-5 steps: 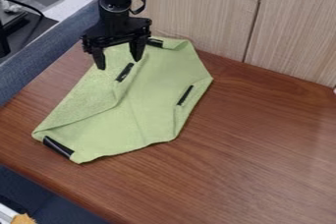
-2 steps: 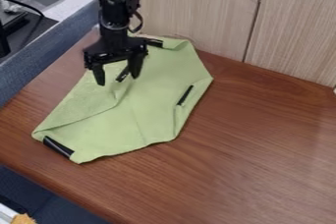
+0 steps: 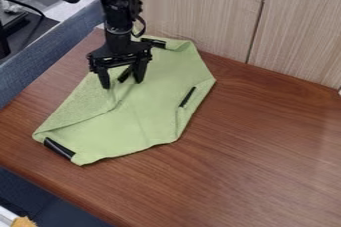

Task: Unfold the cloth

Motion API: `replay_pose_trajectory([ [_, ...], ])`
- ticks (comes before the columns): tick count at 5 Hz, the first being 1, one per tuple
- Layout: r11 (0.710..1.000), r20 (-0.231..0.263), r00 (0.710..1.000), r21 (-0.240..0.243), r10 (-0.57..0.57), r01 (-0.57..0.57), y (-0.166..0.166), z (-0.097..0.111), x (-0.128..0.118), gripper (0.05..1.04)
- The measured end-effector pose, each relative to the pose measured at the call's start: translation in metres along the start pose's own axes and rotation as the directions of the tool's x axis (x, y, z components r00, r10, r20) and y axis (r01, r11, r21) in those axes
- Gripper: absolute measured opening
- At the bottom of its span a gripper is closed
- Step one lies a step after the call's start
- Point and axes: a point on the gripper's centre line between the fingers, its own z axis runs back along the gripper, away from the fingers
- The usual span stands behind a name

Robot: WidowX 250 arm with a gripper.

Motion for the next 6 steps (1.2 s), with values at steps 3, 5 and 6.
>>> replay_pose_trajectory([
  [3, 1.0, 0.011, 1.0, 0.004, -0.008, 0.008, -0.001, 0.0, 0.001, 0.193],
  [5, 0.999, 0.043, 0.999, -0.04, -0.008, 0.01, -0.003, 0.019, 0.002, 0.06],
  [6, 0.997, 0.07, 0.997, -0.071, 0.019, -0.014, 0.007, 0.039, 0.01, 0.059],
])
